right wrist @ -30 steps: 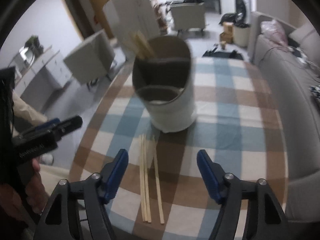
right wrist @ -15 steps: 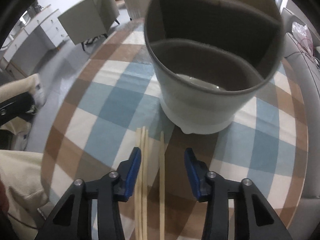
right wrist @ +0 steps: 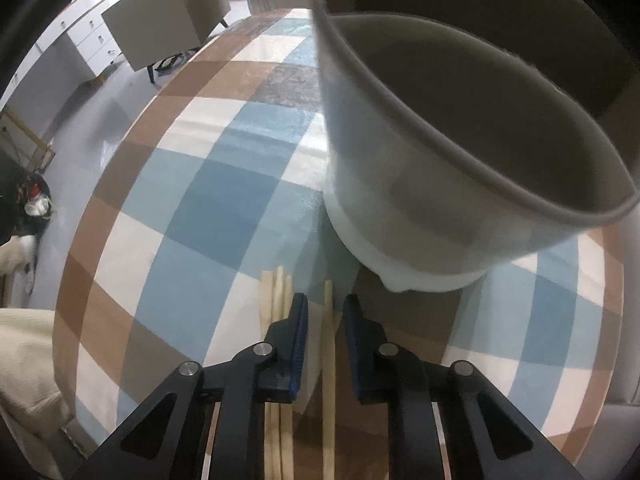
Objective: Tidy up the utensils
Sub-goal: 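Close the right tool on one wooden chopstick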
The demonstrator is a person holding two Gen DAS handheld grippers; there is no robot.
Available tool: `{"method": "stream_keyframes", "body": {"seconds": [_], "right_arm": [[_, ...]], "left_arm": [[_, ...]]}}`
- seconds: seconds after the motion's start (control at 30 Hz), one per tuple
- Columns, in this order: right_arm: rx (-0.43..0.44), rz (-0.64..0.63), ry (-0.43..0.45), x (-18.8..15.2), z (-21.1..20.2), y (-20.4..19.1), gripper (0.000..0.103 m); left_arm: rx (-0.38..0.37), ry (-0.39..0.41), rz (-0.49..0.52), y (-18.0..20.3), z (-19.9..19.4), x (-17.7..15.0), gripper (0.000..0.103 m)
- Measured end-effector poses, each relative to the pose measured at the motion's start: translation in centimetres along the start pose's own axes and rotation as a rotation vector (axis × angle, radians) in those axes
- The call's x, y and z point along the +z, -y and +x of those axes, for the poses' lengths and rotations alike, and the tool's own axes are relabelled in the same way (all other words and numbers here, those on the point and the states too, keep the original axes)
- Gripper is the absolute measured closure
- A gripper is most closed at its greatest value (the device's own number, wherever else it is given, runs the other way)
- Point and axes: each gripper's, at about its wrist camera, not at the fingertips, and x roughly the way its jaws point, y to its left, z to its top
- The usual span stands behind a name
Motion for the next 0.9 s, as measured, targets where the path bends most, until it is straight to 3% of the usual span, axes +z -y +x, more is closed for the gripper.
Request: {"method": "stream_keyframes", "body": {"seconds": [0.07, 0.3, 0.57, 0.77, 0.9], "right_arm": [[-0.015, -0.023, 0.011, -0.2, -0.1, -0.3, 0.099], [0.024, 0.021, 0.057, -0.6, -2.3, 0.9, 0.099], [0.131, 0.222, 0.208, -3.1, -9.1, 6.0, 0.099], [0.218, 0.409, 0.244, -5.8, -11.3, 10.9, 0.1], [0.258, 0.491, 0.263, -6.9, -12.0, 12.4, 0.1]], "left_arm": [[0.001, -0.004, -0.002, 0.0, 0.1, 0.0, 0.015], [0.016, -0.026, 0.01, 1.0, 0.6, 0.0, 0.015], [0.016, -0.104, 0.022, 3.4, 2.1, -1.1, 0.015], [0.029, -0.156, 0.094, 6.2, 3.5, -2.8, 0.015], [0.035, -0.219, 0.078, 6.7, 5.0, -3.6, 0.015]]}}
